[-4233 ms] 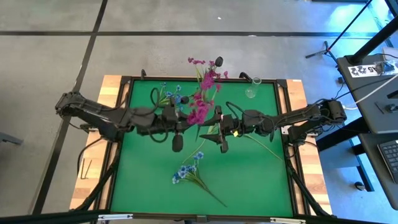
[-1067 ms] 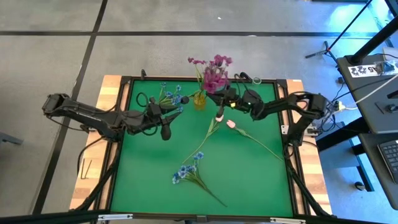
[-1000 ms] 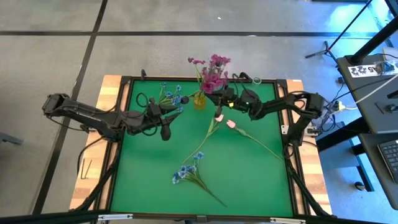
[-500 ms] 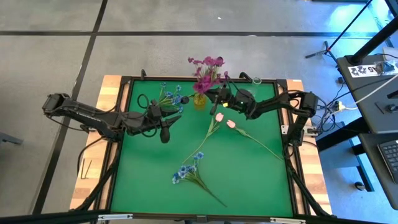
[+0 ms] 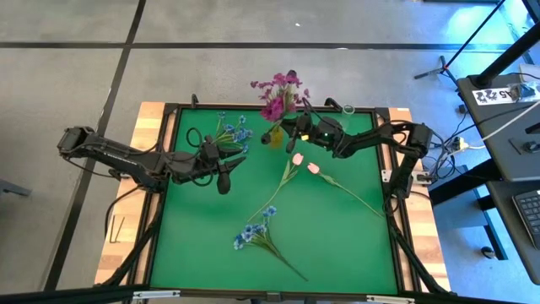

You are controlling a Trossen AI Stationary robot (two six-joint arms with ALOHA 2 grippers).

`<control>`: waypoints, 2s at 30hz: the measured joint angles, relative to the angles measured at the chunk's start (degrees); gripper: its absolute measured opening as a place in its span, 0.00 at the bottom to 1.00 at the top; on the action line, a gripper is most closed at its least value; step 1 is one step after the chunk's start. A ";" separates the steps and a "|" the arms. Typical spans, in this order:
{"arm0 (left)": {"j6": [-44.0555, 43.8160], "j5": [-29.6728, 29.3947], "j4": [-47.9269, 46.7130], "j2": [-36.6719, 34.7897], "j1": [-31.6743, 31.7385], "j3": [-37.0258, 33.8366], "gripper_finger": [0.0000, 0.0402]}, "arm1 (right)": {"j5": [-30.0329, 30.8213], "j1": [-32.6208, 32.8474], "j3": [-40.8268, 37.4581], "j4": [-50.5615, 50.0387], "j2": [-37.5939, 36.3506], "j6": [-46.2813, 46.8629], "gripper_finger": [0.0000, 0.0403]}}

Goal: Sort flowers into vase by color
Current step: Put the purple flowers into the yellow vase, then put the right pink flower into the transparent vase

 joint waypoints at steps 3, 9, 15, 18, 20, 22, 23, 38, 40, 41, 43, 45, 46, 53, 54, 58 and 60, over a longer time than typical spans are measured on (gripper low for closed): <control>-0.01 0.00 0.00 0.00 0.00 0.00 0.30 | -0.83 0.05 0.00 -0.86 0.00 0.56 0.04; -0.02 0.00 -0.02 0.00 -0.02 0.00 0.30 | -0.82 0.09 0.00 -2.21 0.00 1.25 0.05; 0.00 0.00 -0.04 0.00 -0.02 0.00 0.30 | -0.86 0.11 0.00 -3.56 0.00 2.34 0.05; -0.02 0.00 -0.07 0.00 -0.02 0.00 0.30 | -1.71 0.11 0.00 -3.56 0.00 2.40 0.08; -0.02 0.00 -0.11 0.00 -0.02 0.00 0.30 | -1.91 0.12 0.00 -3.55 0.00 2.57 0.13; -0.04 0.00 -0.15 0.02 -0.02 0.00 0.30 | -2.02 0.15 0.00 -3.56 0.00 2.58 0.20; -0.06 0.00 -0.20 0.01 -0.02 0.00 0.30 | -2.39 0.15 -0.01 -3.58 0.00 2.58 0.23; -0.85 -0.01 -1.91 0.02 -0.02 0.00 0.30 | -3.39 0.11 -0.04 -12.96 -3.89 2.15 0.55; -1.22 -0.01 -2.32 0.02 -0.02 0.00 0.30 | -3.39 0.13 -0.04 -16.18 -6.20 1.38 0.55; -1.33 -0.02 -2.38 0.02 -0.02 0.00 0.30 | -3.39 0.14 -0.04 -17.73 -7.44 1.04 0.55; -1.35 -0.01 -2.38 0.02 0.00 0.00 0.30 | -3.39 0.15 -0.04 -20.85 -9.94 0.80 0.55; -1.39 0.00 -2.45 0.02 0.00 0.00 0.30 | -3.37 0.15 -0.04 -24.95 -12.51 0.77 0.55; -1.50 0.00 -2.51 0.02 -0.01 0.00 0.30 | -3.37 0.16 -0.04 -26.71 -13.65 0.77 0.55; -1.81 -0.02 -2.85 0.02 0.00 0.00 0.30 | -4.50 0.17 -0.04 -39.85 -20.74 2.27 0.55; -2.18 -0.02 -3.20 0.02 0.00 0.00 0.30 | -5.14 0.17 -0.04 -42.09 -21.83 2.86 0.55; -4.29 -0.04 -6.34 0.02 0.00 0.00 0.30 | -9.72 0.17 -0.04 -52.18 -26.75 7.04 0.55; -5.50 -0.03 -8.00 0.02 0.00 0.00 0.30 | -12.75 0.17 -0.04 -57.07 -29.33 9.62 0.55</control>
